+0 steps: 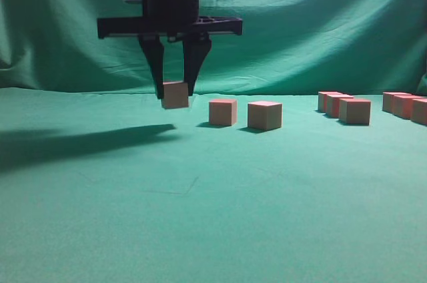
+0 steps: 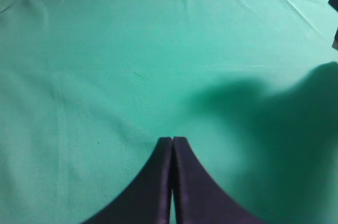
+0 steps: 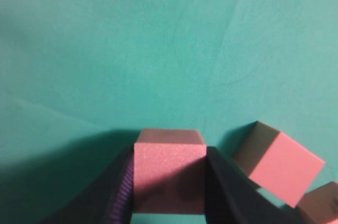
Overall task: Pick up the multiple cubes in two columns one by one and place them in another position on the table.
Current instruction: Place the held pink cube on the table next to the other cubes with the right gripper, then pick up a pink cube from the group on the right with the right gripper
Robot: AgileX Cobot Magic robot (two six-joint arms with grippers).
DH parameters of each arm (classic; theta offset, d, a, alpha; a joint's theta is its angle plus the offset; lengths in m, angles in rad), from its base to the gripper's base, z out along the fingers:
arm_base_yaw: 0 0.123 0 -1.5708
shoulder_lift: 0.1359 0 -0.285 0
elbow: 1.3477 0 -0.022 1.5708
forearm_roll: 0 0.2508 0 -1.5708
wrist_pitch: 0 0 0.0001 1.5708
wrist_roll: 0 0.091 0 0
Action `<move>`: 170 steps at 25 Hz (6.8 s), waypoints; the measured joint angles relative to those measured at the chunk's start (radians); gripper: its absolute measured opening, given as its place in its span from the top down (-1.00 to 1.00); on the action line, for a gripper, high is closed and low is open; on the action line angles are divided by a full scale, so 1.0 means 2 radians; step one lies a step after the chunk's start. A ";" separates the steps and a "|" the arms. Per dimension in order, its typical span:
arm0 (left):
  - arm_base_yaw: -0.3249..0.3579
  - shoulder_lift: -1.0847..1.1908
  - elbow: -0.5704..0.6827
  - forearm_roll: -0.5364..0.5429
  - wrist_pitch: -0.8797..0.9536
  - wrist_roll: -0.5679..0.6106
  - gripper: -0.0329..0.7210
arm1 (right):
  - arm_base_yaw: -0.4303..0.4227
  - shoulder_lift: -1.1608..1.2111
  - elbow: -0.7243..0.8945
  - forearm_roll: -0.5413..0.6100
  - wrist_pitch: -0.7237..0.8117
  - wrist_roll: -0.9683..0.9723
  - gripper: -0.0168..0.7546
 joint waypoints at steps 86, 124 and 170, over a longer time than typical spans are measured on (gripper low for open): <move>0.000 0.000 0.000 0.000 0.000 0.000 0.91 | -0.140 -0.353 0.154 -0.025 0.012 -0.102 -0.03; 0.000 0.000 0.000 0.000 0.000 0.000 0.91 | -0.303 -0.294 0.544 -0.057 -0.276 -0.018 -0.46; 0.000 0.000 0.000 0.000 0.000 0.000 0.91 | -0.306 -0.362 0.521 0.028 -0.191 -0.096 0.29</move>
